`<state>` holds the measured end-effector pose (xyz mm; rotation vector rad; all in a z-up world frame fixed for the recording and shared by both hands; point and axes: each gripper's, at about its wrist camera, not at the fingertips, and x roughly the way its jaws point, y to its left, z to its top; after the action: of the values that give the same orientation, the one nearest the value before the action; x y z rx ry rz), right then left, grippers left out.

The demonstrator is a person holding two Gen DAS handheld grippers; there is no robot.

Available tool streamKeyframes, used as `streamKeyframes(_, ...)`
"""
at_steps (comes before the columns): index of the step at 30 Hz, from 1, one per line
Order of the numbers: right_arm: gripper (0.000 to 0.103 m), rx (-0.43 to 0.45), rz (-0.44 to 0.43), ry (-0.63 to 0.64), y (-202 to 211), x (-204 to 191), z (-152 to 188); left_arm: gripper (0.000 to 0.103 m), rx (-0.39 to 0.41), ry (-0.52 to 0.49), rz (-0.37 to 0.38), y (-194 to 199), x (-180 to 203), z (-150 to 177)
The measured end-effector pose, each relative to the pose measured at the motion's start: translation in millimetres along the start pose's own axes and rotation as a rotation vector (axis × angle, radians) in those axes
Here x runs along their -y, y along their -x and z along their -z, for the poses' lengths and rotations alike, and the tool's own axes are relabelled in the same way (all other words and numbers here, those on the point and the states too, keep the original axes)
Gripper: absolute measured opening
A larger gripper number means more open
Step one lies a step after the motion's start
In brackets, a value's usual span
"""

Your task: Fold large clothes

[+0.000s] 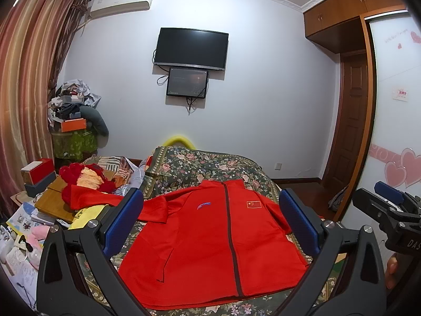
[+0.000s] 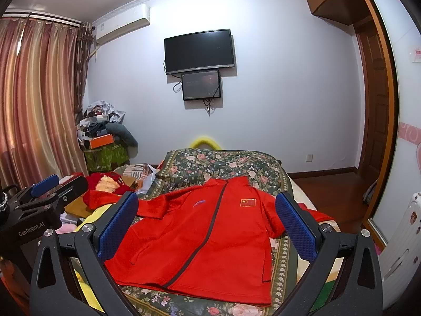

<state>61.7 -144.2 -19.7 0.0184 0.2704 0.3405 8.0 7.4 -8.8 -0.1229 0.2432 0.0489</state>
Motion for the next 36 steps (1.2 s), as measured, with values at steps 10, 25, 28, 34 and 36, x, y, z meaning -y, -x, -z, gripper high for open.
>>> streamKeyframes(10, 0.103, -0.04, 0.022, 0.024, -32.2, 0.6, 0.3, 0.103, -0.009, 0.019, -0.032, -27.0, -16.5, -1.8)
streamKeyframes(25, 0.103, -0.207, 0.094, 0.055, -153.5, 13.6, 13.9, 0.103, -0.163, 0.137, -0.169, -156.1, -122.6, 19.3)
streamKeyframes(28, 0.103, -0.255, 0.112, 0.058, -181.0, 17.6, 11.8, 0.103, -0.204, 0.173, -0.236, -187.5, -157.0, 24.2)
streamKeyframes(34, 0.103, -0.349, 0.139, 0.052, -238.9, 25.5, 14.0, 0.103, -0.296, 0.233, -0.348, -246.6, -235.9, 37.3)
streamKeyframes(36, 0.103, -0.391, 0.129, 0.047, -259.6, 28.7, 18.4, 0.103, -0.328, 0.25, -0.367, -264.0, -262.0, 43.9)
